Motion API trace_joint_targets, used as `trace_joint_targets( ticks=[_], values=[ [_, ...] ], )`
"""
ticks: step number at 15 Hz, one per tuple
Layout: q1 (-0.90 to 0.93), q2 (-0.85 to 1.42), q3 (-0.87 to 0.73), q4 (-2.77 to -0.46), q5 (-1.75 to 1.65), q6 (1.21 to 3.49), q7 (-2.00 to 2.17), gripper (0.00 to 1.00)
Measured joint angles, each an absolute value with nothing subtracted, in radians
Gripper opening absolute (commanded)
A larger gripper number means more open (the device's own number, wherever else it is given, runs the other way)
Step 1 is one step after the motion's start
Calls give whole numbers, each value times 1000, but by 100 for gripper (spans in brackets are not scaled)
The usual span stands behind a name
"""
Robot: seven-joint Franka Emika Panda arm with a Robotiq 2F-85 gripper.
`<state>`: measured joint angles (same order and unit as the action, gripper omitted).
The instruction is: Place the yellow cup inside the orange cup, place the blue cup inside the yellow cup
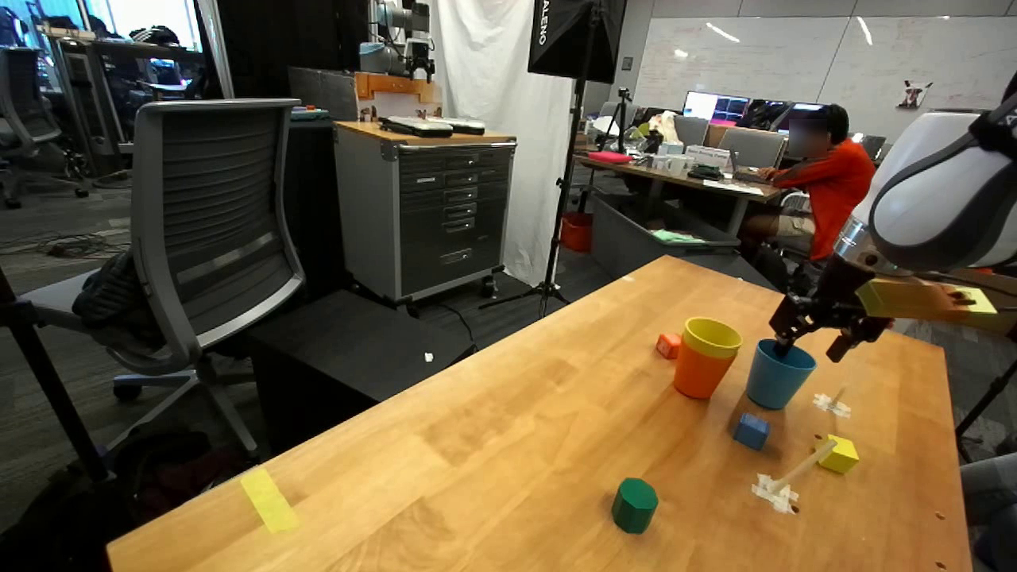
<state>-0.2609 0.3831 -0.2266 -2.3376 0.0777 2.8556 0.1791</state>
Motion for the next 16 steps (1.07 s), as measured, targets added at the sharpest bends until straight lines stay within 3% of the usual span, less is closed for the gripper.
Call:
trace_joint_targets(
  ticks=[7,9,16],
  values=[
    [-261,394,-210,-2330,101,2856,161,4],
    [-261,395,-208,-2329,102,2856,160,0],
    [-259,395,-205,-2323,103,2856,159,3]
  ],
)
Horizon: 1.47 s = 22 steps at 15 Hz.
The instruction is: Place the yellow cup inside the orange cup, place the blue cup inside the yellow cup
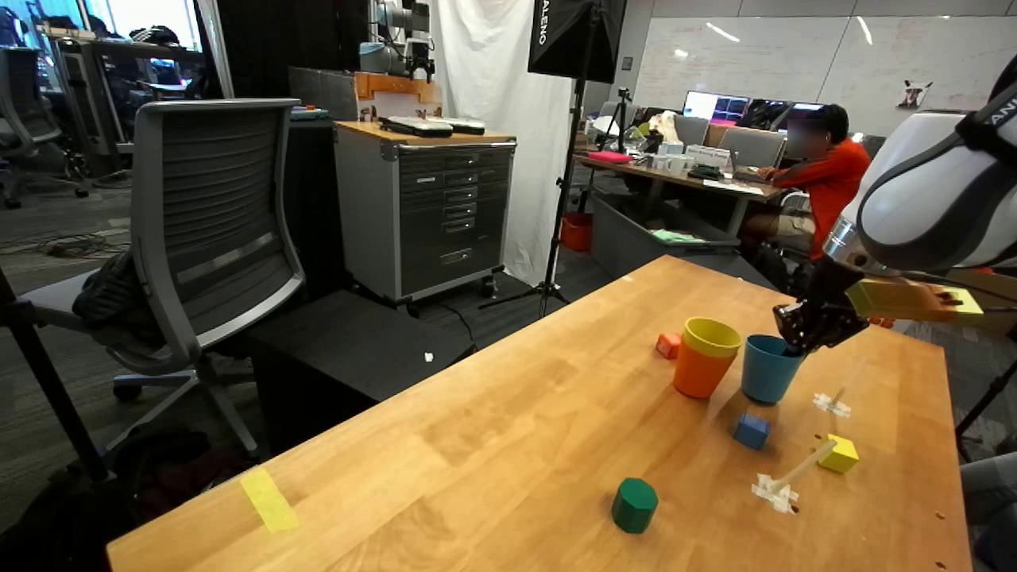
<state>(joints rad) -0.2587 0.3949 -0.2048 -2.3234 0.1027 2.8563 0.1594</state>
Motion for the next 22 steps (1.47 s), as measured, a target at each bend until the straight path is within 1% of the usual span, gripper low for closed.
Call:
trace_joint_targets(
  ticks=[4,11,17,22],
  values=[
    [-249,394,-216,-2323,91,2857,156,1],
    [-197,346,-322,-2354,0,2903,159,1],
    [-197,224,-305,-2429,26,3006,159,1],
    [-197,89,-239,-2468,94,3010,148,1]
  ],
)
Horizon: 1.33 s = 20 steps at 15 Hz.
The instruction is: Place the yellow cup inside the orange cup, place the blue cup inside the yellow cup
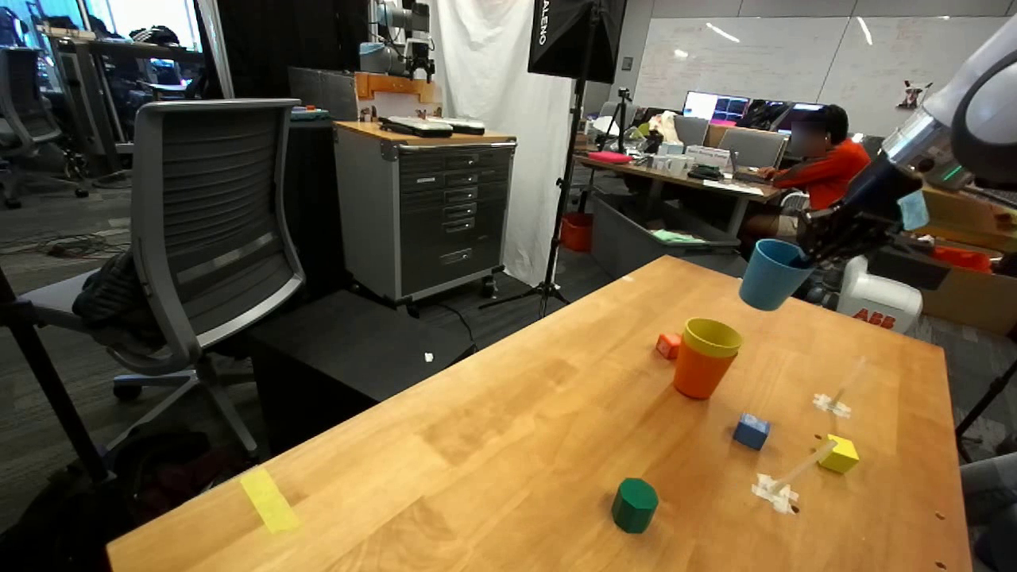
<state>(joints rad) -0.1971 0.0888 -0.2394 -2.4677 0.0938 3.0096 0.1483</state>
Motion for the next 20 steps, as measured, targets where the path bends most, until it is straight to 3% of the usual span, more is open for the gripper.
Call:
trace_joint_targets(
  ticks=[10,20],
  values=[
    [-152,73,-150,-2309,193,2714,161,1],
    [-140,246,-153,-2209,126,2674,245,1]
  ],
)
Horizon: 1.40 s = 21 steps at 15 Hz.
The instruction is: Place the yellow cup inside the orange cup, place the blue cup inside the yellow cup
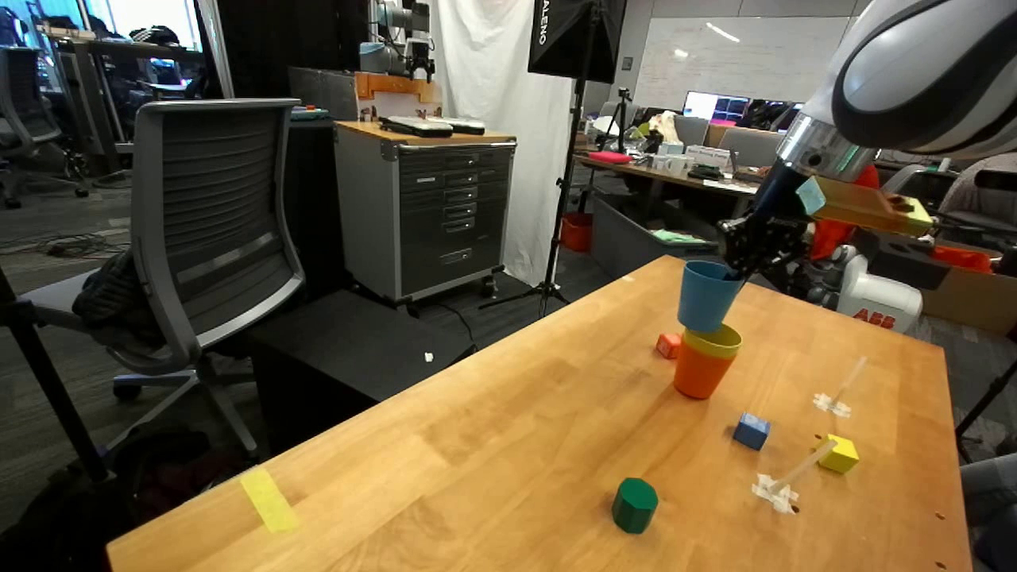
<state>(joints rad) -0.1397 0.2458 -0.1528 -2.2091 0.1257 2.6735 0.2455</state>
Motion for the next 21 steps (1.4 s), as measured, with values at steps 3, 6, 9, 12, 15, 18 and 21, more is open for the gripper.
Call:
trace_joint_targets(
  ticks=[3,6,9,12,15,18,21],
  values=[
    [-137,260,-155,-2199,114,2673,260,1],
    [-136,261,-155,-2199,108,2673,262,1],
    [-134,261,-155,-2199,103,2673,262,1],
    [-131,257,-155,-2202,101,2673,262,1],
    [-131,253,-157,-2208,98,2674,262,1],
    [-131,251,-166,-2210,97,2674,262,1],
    [-132,241,-179,-2214,97,2674,262,1]
  ],
)
